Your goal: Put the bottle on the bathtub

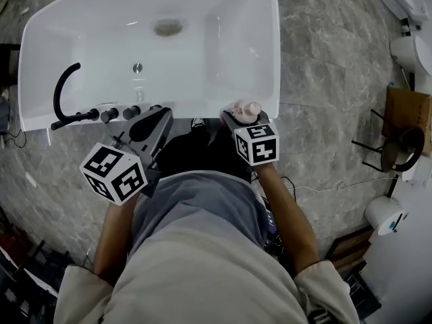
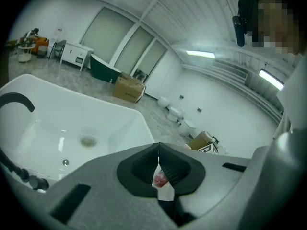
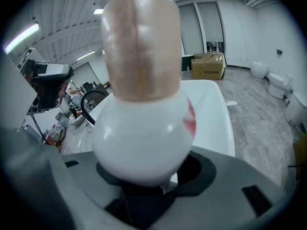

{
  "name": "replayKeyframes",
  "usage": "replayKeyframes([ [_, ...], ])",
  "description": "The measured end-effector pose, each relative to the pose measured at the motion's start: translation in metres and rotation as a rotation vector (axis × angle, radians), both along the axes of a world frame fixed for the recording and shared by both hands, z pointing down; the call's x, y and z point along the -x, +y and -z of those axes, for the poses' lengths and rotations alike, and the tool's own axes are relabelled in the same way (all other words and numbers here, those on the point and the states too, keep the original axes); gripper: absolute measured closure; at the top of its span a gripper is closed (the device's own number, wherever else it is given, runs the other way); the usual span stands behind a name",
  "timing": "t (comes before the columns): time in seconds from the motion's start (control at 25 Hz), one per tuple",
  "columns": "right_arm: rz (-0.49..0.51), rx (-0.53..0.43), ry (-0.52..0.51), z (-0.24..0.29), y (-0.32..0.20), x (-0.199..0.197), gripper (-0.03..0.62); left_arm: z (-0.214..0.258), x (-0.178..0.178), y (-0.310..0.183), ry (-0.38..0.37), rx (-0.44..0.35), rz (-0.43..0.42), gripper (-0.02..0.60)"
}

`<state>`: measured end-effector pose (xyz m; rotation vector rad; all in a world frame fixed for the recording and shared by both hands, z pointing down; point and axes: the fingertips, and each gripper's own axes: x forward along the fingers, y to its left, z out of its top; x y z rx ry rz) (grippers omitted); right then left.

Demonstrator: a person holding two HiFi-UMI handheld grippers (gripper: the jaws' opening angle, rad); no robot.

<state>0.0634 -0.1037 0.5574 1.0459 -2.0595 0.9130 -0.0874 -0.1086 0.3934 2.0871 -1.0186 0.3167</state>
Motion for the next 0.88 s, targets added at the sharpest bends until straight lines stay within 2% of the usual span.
replayKeyframes([
  [0.88,-0.006,-0.028,0.062,-0.076,-0.011,0.011,0.370,-0.010,0.006,0.013,-0.022,0.041,0.026,0.573],
])
